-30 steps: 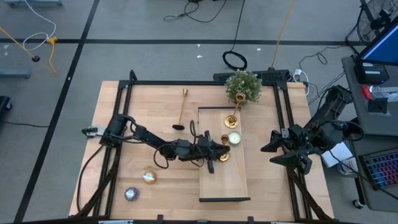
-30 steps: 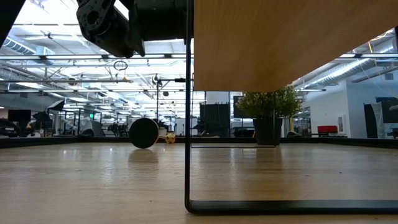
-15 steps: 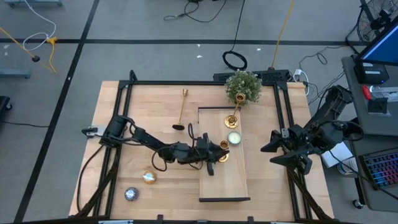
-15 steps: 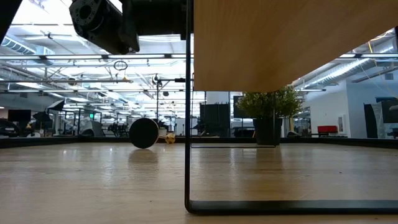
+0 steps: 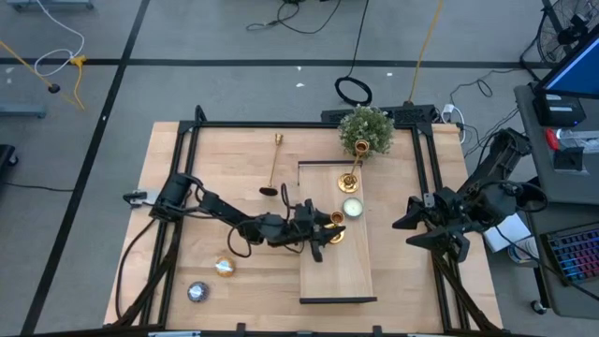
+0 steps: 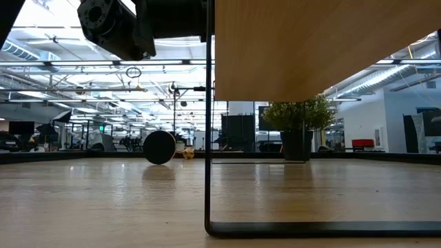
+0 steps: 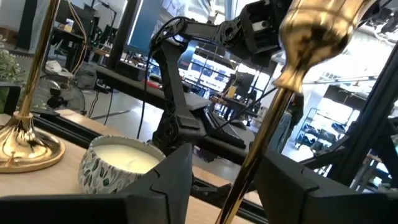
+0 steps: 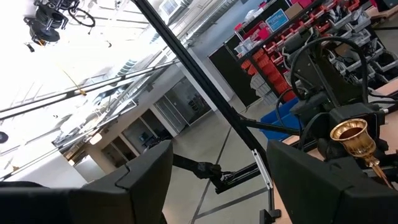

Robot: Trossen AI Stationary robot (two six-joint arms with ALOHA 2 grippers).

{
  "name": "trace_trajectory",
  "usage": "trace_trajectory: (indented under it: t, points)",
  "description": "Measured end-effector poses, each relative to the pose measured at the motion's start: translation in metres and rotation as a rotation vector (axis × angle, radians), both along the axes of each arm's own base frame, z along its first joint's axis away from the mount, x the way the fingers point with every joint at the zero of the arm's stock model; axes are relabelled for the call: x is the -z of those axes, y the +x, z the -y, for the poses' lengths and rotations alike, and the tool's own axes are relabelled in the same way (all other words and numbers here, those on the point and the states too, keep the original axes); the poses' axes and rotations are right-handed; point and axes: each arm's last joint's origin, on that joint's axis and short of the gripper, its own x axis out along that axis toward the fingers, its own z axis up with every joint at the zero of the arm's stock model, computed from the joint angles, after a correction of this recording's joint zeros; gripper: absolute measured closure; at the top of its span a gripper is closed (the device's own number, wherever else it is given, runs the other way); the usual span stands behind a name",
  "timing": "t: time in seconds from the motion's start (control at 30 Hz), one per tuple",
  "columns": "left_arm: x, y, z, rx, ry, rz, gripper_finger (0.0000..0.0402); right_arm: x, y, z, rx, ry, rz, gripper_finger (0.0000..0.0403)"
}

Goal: Pick & Place candle stick holders
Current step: Put the right gold candle holder on the shelf, then put the red patterned scented candle on the shelf

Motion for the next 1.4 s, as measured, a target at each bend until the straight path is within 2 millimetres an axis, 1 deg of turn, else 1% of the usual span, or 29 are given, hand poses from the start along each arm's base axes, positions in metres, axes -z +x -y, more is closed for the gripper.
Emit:
trace_trajectory:
  t: [0.23,0.33,0.57,0.7,0.8,1.0,1.1,1.23,1.33,1.4]
  points:
    - [-0.008,-0.003,0.003,0.003,-0.001,-0.010,0.0220,0.000,0.000,0.000,0.000,0.000,0.000,0.0148]
    - [-0.018,-0.007,0.008,0.015,0.010,-0.034,0.0214,0.000,0.000,0.000,0.000,0.000,0.000,0.0148]
    - [-0.038,-0.018,0.016,0.042,0.061,-0.180,0.0213,0.000,0.000,0.000,0.000,-0.003,-0.002,0.0148]
    - [-0.048,-0.027,0.021,0.063,0.060,-0.246,0.0213,0.001,0.000,0.000,0.000,-0.010,-0.008,0.0148]
    - [-0.055,-0.034,0.021,0.039,0.062,-0.293,0.0213,0.002,0.000,0.000,0.000,-0.017,-0.014,0.0148]
    - [-0.060,-0.049,0.017,-0.054,0.007,-0.445,0.0213,0.002,0.000,0.000,0.000,-0.017,-0.014,0.0148]
    - [-0.064,-0.058,0.014,-0.060,-0.053,-0.503,0.0213,0.002,0.000,0.000,0.000,-0.017,-0.014,0.0148]
    - [-0.073,-0.065,0.013,0.032,-0.169,-0.514,0.0220,0.002,0.000,0.000,0.000,-0.022,-0.014,0.0148]
    - [-0.079,-0.075,0.018,0.114,-0.215,-0.559,0.0245,0.002,0.000,0.000,0.003,-0.040,-0.013,0.0148]
    - [-0.084,-0.082,0.022,0.135,-0.328,-0.571,0.0267,0.003,0.000,0.000,0.004,-0.047,-0.014,0.0148]
